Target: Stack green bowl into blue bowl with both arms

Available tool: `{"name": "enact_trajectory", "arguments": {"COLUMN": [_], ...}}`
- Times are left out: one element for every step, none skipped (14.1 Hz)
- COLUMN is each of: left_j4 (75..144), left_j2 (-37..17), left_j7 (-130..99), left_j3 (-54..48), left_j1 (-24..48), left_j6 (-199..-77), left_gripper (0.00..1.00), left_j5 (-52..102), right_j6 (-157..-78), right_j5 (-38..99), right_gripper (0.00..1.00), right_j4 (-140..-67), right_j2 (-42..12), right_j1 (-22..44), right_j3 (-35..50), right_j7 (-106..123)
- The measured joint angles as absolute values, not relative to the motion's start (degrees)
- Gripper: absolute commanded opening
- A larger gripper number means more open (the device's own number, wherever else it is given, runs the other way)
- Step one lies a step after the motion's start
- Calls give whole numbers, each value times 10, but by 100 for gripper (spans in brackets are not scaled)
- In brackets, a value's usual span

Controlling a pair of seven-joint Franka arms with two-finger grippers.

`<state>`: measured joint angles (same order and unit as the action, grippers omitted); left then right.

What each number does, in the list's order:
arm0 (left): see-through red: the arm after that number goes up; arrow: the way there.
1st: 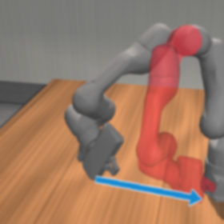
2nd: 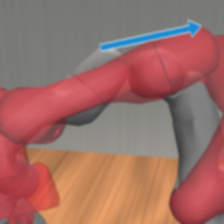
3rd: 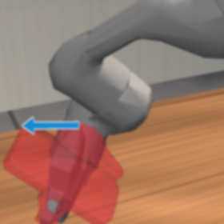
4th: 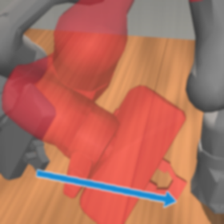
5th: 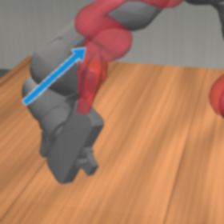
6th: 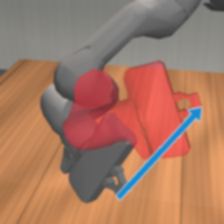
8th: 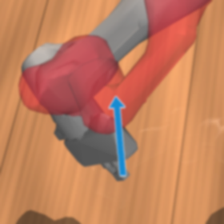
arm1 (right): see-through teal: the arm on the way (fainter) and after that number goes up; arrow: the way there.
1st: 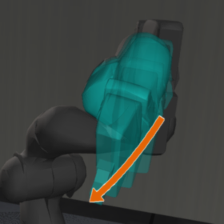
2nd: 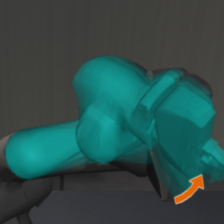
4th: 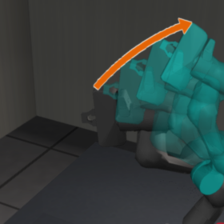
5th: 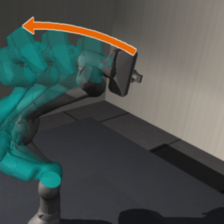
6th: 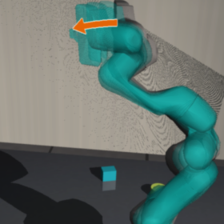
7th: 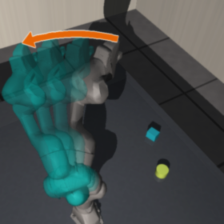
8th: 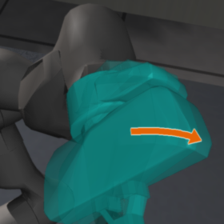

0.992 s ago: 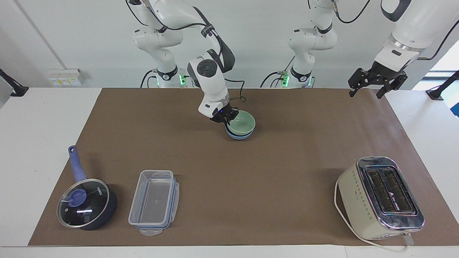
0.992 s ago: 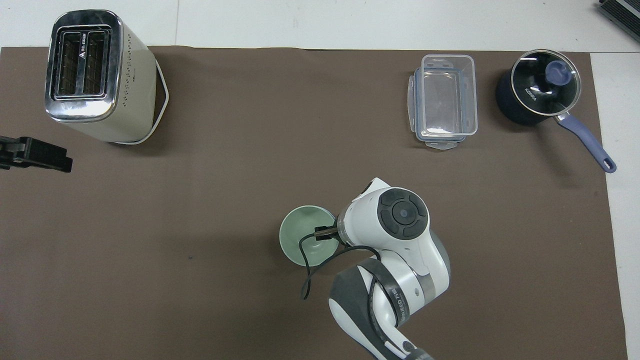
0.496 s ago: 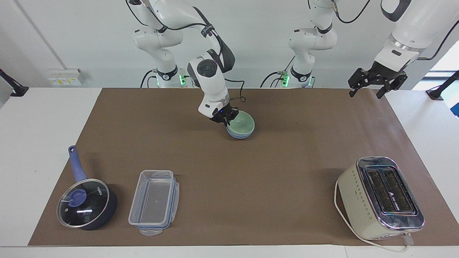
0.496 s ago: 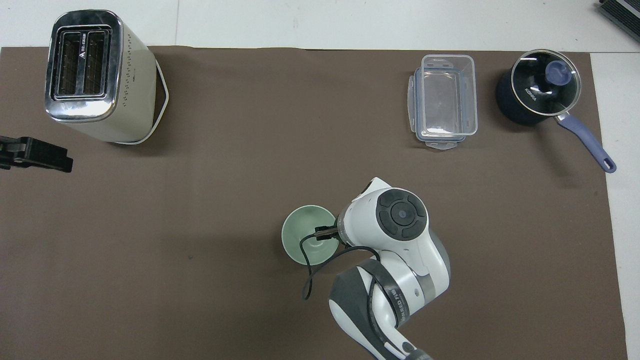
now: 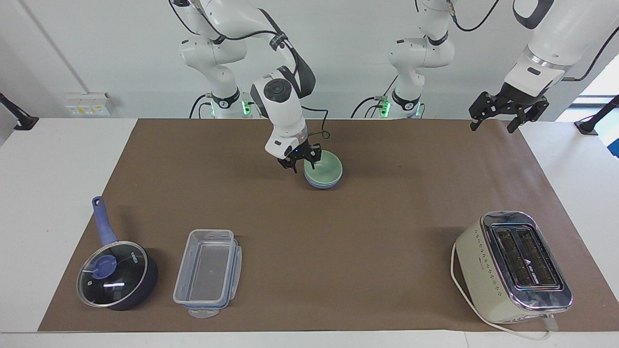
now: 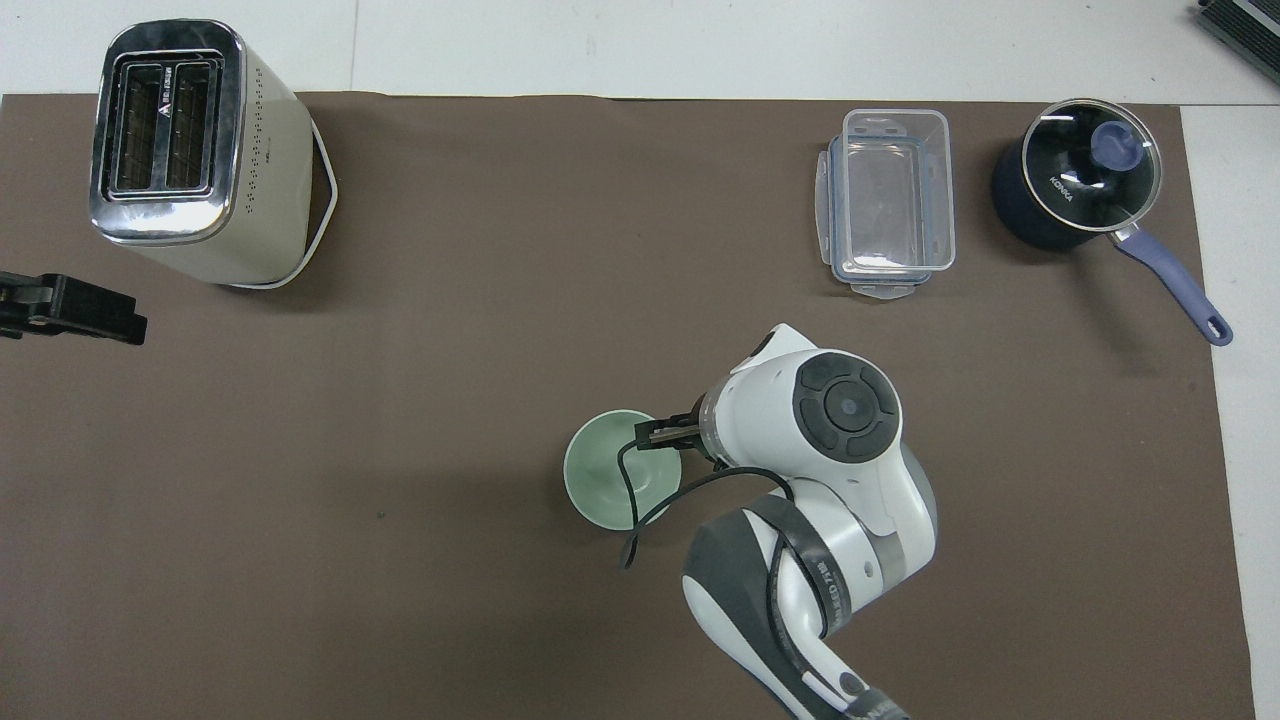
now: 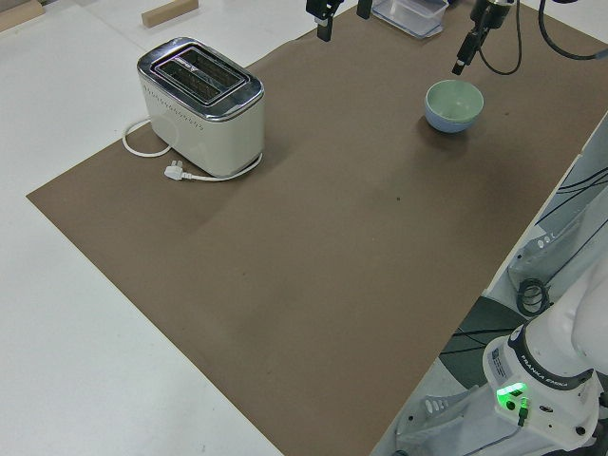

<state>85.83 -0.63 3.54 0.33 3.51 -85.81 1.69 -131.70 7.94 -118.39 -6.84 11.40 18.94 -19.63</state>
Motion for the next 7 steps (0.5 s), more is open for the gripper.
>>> {"name": "enact_trajectory", "arguments": {"left_j4": [858, 858, 858, 858, 858, 858, 858], "left_j2": [-6, -6, -6, -6, -6, -6, -6], "left_j7": [35, 35, 35, 35, 35, 35, 35], "left_j3": [3, 3, 3, 3, 3, 3, 3], "left_j1": [35, 35, 35, 35, 35, 35, 35], "left_j6": [-858, -858, -858, -858, -858, -858, -858], "left_gripper": [100, 100, 100, 100, 100, 100, 100], "left_j5": [17, 17, 17, 17, 17, 17, 17], "right_j6": [-1313, -1302, -1285, -1267, -1255, -1247, -1238], "right_j5": [76, 75, 71, 59, 41, 29, 25], "right_gripper": [100, 100, 100, 100, 100, 100, 100], "right_j4": [-1182, -1179, -1172, -1165, -1159, -1153, -1147], "right_j2": [-58, -48, -38, -29, -20, -12, -5], "right_j1": [102, 89, 75, 62, 50, 38, 27], "right_j3": [189, 189, 188, 187, 186, 185, 183], "right_j7": [-195, -193, -191, -190, -190, -190, -190]}}
